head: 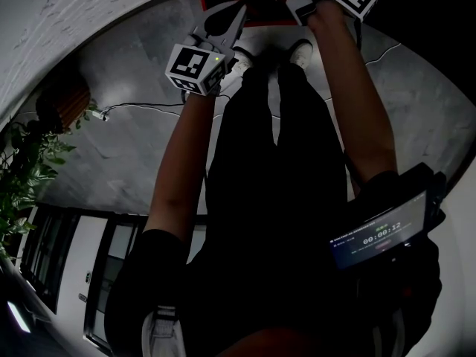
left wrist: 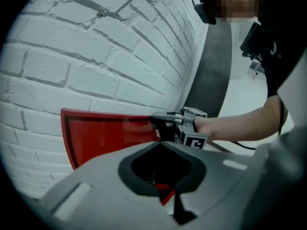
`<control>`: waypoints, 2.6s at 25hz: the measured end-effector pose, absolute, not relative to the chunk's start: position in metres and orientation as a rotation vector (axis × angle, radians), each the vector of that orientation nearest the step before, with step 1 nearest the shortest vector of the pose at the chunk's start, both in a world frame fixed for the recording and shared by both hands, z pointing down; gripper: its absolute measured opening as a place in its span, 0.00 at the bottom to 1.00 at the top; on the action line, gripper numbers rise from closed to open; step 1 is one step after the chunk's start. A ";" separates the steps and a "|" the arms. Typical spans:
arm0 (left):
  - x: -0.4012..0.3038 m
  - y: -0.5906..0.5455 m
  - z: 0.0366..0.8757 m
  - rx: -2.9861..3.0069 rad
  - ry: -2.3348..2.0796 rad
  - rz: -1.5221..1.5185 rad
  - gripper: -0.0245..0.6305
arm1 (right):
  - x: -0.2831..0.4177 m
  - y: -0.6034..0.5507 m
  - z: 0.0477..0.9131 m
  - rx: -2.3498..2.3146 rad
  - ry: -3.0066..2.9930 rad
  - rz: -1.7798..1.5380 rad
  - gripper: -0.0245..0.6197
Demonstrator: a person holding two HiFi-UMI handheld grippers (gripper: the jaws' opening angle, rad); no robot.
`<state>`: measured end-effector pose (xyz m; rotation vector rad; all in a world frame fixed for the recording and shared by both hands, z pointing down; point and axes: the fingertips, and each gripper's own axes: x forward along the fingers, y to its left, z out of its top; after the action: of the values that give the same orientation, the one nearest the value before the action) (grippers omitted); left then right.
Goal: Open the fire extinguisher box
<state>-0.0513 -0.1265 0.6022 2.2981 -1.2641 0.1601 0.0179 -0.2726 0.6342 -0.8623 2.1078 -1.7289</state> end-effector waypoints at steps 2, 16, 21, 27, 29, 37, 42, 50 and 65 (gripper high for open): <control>-0.051 -0.126 0.603 2.296 -1.255 0.168 0.04 | 0.018 -0.272 0.636 -0.863 2.101 -1.733 0.11; -0.052 -0.122 0.599 2.300 -1.261 0.162 0.04 | 0.009 -0.262 0.622 -0.755 2.317 -1.551 0.16; -0.053 -0.121 0.588 2.332 -1.274 0.160 0.04 | 0.001 -0.233 0.585 -0.710 2.558 -1.355 0.07; -0.048 -0.118 0.546 2.389 -1.293 0.119 0.04 | 0.007 -0.184 0.513 -0.687 2.944 -0.769 0.05; -0.043 -0.114 0.523 2.418 -1.298 0.092 0.04 | 0.008 -0.161 0.489 -0.622 3.042 -0.611 0.05; -0.017 -0.076 0.416 2.536 -1.243 0.060 0.04 | 0.018 -0.091 0.392 -0.448 3.198 -0.317 0.05; -0.006 -0.072 0.368 2.624 -1.249 0.053 0.04 | 0.023 -0.080 0.359 -0.453 3.224 -0.279 0.05; 0.005 -0.070 0.289 2.711 -1.282 -0.010 0.04 | 0.017 -0.078 0.289 -0.473 3.219 -0.202 0.05; 0.008 -0.012 0.234 2.725 -1.281 -0.030 0.04 | 0.017 -0.029 0.230 -0.345 3.177 -0.232 0.05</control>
<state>0.0080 -0.0119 0.2342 2.7255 -1.2812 -0.0297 0.0167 -0.0293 0.2303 -0.3453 3.1767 -0.2321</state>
